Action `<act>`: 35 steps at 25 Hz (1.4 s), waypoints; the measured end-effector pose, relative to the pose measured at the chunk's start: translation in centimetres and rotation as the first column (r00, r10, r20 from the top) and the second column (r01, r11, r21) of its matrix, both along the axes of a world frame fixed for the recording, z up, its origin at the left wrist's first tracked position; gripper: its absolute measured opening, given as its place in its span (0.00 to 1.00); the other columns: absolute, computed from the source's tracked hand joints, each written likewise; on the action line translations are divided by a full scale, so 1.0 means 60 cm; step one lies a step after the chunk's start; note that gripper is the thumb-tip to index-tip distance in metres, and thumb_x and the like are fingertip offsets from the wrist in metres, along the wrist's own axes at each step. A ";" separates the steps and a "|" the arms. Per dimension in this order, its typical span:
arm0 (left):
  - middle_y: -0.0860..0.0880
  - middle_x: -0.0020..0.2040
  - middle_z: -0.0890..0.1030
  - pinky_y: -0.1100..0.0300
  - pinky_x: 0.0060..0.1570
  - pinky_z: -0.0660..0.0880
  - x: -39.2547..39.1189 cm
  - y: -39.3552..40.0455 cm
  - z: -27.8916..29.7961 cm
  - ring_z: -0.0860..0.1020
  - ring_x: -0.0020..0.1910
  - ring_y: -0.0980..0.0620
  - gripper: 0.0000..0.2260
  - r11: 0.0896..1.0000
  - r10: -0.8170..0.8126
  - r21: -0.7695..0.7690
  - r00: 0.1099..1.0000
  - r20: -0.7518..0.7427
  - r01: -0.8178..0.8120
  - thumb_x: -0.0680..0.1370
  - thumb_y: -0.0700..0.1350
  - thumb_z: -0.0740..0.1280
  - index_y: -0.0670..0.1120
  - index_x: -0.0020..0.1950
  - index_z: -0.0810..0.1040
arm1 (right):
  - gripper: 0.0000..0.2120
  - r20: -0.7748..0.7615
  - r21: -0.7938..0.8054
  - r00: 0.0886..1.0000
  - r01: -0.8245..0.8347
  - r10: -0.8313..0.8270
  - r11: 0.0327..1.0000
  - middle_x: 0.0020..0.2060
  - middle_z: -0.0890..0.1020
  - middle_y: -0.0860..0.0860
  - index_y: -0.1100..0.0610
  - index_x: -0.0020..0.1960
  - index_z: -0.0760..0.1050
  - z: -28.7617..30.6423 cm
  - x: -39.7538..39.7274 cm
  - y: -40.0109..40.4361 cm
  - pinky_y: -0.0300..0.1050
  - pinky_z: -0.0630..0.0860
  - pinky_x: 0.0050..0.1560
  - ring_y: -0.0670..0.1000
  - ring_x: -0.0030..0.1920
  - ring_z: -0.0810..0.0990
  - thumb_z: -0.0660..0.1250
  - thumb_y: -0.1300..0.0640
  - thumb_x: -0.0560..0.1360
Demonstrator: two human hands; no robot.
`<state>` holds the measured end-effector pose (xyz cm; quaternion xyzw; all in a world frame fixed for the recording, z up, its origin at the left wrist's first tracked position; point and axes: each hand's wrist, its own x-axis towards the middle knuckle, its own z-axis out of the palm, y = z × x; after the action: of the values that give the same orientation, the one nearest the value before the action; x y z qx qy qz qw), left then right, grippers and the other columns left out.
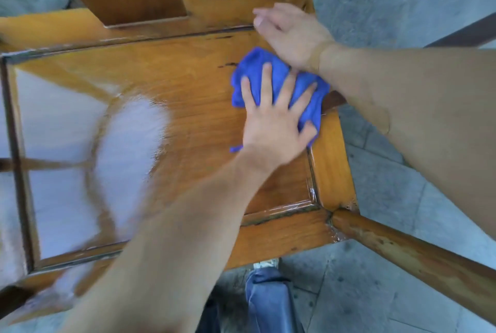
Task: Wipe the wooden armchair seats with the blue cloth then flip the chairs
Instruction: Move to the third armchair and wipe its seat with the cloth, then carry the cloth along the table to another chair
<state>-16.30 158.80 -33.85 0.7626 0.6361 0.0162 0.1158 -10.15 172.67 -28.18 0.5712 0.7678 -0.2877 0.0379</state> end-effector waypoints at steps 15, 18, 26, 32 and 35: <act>0.47 0.81 0.58 0.26 0.68 0.59 -0.205 -0.448 0.071 0.56 0.78 0.30 0.30 0.772 0.535 -0.357 0.841 -0.083 -0.526 0.73 0.64 0.58 0.65 0.76 0.63 | 0.22 0.002 0.156 0.998 -0.067 0.068 0.985 0.73 0.70 0.52 0.45 0.71 0.72 -0.021 -0.093 -0.413 0.61 0.67 0.68 0.59 0.72 0.67 0.59 0.42 0.79; 0.44 0.78 0.66 0.35 0.57 0.72 -0.205 -0.430 0.092 0.70 0.68 0.30 0.27 0.775 0.532 -0.382 0.846 -0.035 -0.503 0.74 0.64 0.57 0.62 0.73 0.70 | 0.25 -0.028 0.051 0.982 -0.184 0.186 0.982 0.66 0.75 0.46 0.45 0.72 0.71 -0.006 -0.120 -0.512 0.56 0.74 0.58 0.54 0.63 0.74 0.58 0.39 0.77; 0.48 0.66 0.71 0.48 0.60 0.72 -0.349 -0.431 0.124 0.68 0.63 0.42 0.28 0.744 0.476 -0.496 0.876 -0.076 -0.447 0.76 0.50 0.66 0.54 0.76 0.65 | 0.11 -0.059 -0.257 0.998 -0.049 0.035 0.965 0.58 0.72 0.45 0.44 0.57 0.73 0.018 -0.144 -0.523 0.48 0.71 0.60 0.51 0.62 0.69 0.68 0.52 0.77; 0.52 0.57 0.72 0.49 0.57 0.71 -0.335 -0.474 0.186 0.68 0.61 0.45 0.09 0.703 0.584 -0.540 0.809 0.068 -0.462 0.74 0.48 0.69 0.52 0.54 0.75 | 0.11 -0.103 -0.302 0.994 -0.005 -0.027 0.953 0.43 0.80 0.46 0.42 0.48 0.66 0.100 -0.098 -0.563 0.49 0.69 0.43 0.52 0.43 0.75 0.63 0.58 0.75; 0.56 0.41 0.76 0.56 0.42 0.71 -0.330 -0.492 0.272 0.76 0.46 0.48 0.08 0.731 0.662 -0.492 0.664 0.347 -0.472 0.73 0.42 0.69 0.54 0.44 0.73 | 0.14 -0.242 -0.282 0.962 0.058 -0.129 0.958 0.36 0.80 0.47 0.39 0.46 0.67 0.199 -0.067 -0.565 0.51 0.73 0.41 0.50 0.33 0.74 0.66 0.58 0.74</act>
<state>-36.10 129.26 -17.56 0.4542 0.7834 0.1323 0.4030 -14.20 138.78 -16.26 0.5541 0.6913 -0.4638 0.0020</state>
